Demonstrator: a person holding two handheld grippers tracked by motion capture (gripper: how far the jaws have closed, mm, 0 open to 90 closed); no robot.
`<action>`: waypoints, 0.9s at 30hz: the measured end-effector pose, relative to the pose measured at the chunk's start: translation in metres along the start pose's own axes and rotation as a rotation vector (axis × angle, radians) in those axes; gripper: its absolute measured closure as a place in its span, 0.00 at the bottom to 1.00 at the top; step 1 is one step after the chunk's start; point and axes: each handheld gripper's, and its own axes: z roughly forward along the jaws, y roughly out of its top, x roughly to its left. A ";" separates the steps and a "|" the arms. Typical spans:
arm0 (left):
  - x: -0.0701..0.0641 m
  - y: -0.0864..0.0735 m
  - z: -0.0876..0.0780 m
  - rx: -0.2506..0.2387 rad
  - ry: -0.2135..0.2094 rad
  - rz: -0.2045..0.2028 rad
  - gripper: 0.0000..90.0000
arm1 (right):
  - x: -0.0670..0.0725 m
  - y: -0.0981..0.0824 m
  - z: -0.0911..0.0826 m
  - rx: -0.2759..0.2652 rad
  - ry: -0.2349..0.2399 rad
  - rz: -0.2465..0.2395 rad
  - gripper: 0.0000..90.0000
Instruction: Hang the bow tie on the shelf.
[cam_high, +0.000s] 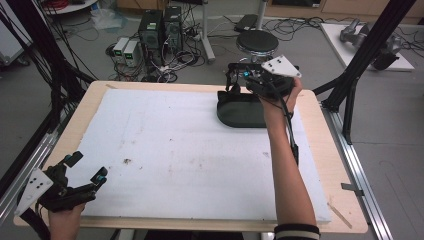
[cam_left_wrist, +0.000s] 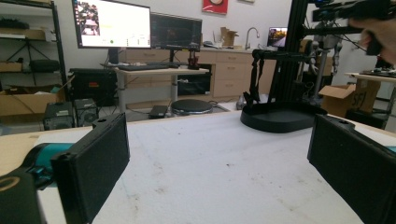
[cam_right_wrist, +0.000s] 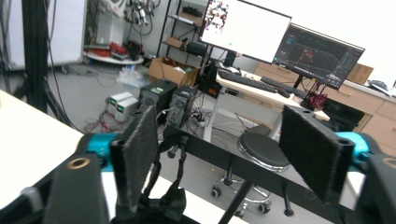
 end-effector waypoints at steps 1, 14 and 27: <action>0.001 0.000 -0.001 -0.002 0.002 -0.002 0.07 | 0.000 0.003 -0.006 -0.004 -0.002 0.010 0.25; 0.006 0.005 -0.004 0.004 0.013 0.001 0.07 | 0.002 -0.017 -0.097 -0.099 -0.011 0.095 0.18; 0.010 0.001 -0.002 0.020 0.034 -0.002 0.07 | -0.003 -0.090 -0.160 -0.061 -0.032 0.180 0.13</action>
